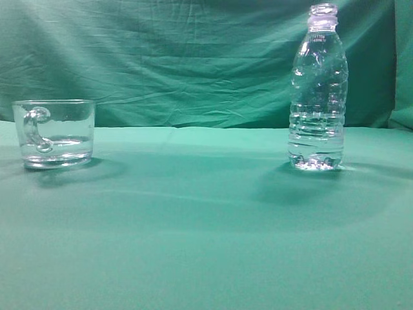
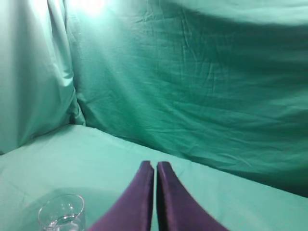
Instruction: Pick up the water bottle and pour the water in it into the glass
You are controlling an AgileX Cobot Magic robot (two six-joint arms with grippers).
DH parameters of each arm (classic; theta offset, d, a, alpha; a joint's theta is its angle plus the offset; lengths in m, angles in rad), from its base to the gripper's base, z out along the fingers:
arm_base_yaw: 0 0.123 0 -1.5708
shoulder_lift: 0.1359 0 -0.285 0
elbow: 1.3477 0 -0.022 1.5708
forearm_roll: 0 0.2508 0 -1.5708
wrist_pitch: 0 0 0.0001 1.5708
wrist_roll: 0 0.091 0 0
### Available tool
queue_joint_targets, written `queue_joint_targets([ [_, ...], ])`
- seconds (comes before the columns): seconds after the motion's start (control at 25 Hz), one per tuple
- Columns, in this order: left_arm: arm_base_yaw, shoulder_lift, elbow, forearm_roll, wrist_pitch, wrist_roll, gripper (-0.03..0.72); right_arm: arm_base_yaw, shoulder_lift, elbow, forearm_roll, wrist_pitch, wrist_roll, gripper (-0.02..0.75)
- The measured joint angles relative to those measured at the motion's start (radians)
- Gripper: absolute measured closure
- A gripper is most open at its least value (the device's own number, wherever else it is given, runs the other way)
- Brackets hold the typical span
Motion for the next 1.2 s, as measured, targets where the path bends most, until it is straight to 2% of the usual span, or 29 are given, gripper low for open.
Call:
queue_joint_targets([
  [0.28,0.000,0.000,0.000,0.000,0.000,0.000,0.688,0.000,-0.208,0.000,-0.082,-0.152,0.053,0.738],
  [0.4,0.000,0.000,0.000,0.000,0.000,0.000,0.688,0.000,-0.273,0.000,-0.121,-0.136,0.054,0.738],
  [0.48,0.000,0.000,0.000,0.000,0.000,0.000,0.688,0.000,-0.315,0.000,-0.124,-0.052,0.078,0.738],
  [0.76,0.000,0.000,0.000,0.000,0.000,0.000,0.688,0.000,-0.398,0.005,-0.084,0.431,0.257,0.738],
  [0.84,0.000,0.000,0.000,0.000,0.000,0.000,0.688,0.000,-0.399,0.028,0.000,0.565,0.235,0.738],
  [0.96,0.000,0.000,0.000,0.000,0.000,0.000,0.688,0.000,-0.399,0.071,0.276,0.751,0.011,0.738],
  [1.04,0.000,0.000,0.000,0.000,0.000,0.000,0.688,0.000,-0.399,0.095,0.463,0.819,-0.262,0.738],
  [1.2,0.000,0.000,0.000,0.000,0.000,0.000,0.688,0.000,-0.399,0.136,0.865,0.862,-0.835,0.738],
])
